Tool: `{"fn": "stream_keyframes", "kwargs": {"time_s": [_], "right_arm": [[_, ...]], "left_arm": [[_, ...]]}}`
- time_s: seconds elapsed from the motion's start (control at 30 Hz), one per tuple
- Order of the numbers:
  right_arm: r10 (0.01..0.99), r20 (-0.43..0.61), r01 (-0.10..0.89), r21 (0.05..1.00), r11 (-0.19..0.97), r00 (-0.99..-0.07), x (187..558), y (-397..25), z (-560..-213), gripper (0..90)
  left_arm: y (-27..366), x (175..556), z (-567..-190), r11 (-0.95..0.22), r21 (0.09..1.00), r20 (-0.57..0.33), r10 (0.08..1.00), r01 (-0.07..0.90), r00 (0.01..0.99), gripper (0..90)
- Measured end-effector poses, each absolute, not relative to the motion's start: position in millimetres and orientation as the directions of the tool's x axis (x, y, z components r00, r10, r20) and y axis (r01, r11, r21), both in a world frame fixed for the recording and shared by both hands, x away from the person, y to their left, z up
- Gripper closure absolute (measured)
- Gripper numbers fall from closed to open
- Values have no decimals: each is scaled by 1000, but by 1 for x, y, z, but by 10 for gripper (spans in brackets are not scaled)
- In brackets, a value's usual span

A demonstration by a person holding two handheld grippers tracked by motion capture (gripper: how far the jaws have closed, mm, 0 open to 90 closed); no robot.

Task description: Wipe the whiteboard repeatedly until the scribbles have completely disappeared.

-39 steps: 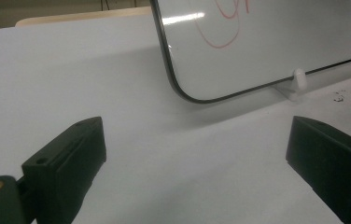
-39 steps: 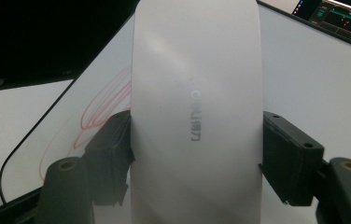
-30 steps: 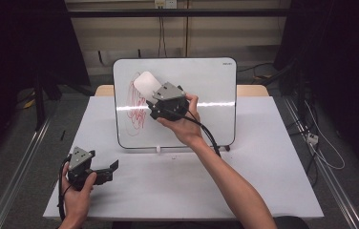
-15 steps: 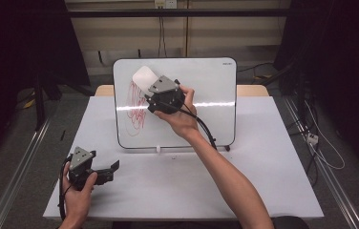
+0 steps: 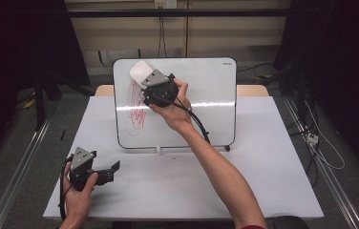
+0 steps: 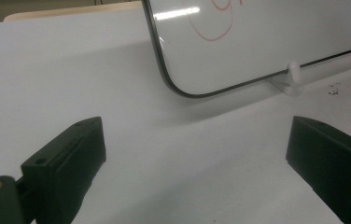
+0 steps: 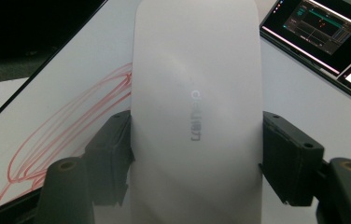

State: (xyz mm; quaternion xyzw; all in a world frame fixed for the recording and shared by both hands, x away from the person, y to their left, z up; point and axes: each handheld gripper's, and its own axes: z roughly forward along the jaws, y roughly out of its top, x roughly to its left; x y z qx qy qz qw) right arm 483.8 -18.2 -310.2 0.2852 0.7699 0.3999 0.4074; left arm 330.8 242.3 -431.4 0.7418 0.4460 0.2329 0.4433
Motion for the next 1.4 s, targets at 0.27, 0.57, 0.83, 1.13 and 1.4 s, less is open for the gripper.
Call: {"fn": "stream_keyframes", "kwargs": {"time_s": [0.27, 0.57, 0.83, 1.13, 1.4], "right_arm": [[760, -441, 121, 824, 554, -476, 487, -10, -314, 317], [761, -453, 120, 819, 561, -464, 487, -8, -315, 317], [754, -459, 128, 809, 573, -470, 484, -6, -318, 317], [739, -469, 114, 803, 584, -483, 479, -3, -327, 317], [717, -475, 106, 793, 600, -509, 470, 1, -338, 316]], "left_arm": [[240, 330, -431, -222, 865, -41, 862, 450, 505, 48], [240, 330, -431, -219, 865, -45, 862, 451, 505, 48], [240, 330, -431, -221, 866, -42, 862, 449, 505, 49], [241, 331, -431, -216, 866, -44, 866, 452, 498, 48], [242, 331, -430, -214, 867, -42, 869, 450, 494, 49]]}}
